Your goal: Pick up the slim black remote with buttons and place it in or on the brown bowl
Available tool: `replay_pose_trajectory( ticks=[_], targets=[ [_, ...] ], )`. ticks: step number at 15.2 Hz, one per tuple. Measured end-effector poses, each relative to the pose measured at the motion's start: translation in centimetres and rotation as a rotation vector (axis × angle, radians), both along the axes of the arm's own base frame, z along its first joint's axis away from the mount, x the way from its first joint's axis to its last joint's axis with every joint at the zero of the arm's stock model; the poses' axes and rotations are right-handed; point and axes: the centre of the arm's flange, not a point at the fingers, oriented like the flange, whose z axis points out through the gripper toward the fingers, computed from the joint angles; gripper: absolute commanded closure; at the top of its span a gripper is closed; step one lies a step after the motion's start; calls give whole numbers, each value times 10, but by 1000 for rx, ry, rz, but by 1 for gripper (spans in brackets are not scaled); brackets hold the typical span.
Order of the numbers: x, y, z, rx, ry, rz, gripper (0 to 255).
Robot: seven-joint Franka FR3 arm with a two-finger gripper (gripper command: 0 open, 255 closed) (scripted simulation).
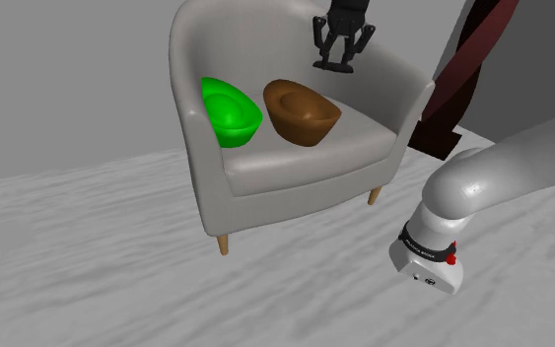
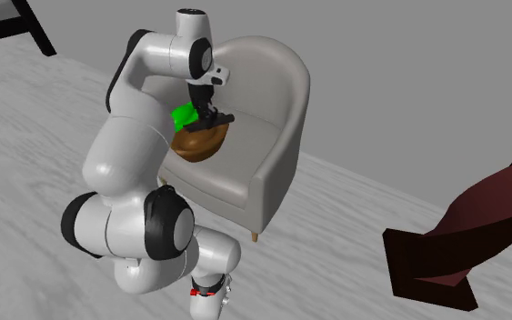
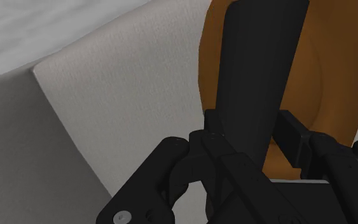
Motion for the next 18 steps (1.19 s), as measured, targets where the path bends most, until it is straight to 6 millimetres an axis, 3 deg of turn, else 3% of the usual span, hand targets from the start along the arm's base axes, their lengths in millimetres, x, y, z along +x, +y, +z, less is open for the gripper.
replay_pose_trajectory(
  ticks=[5,13,18],
  targets=[
    [36,51,-5,0,0,0,255],
    [38,57,-47,1,0,-1,255],
    [39,58,-63,1,-1,0,255]
  ],
)
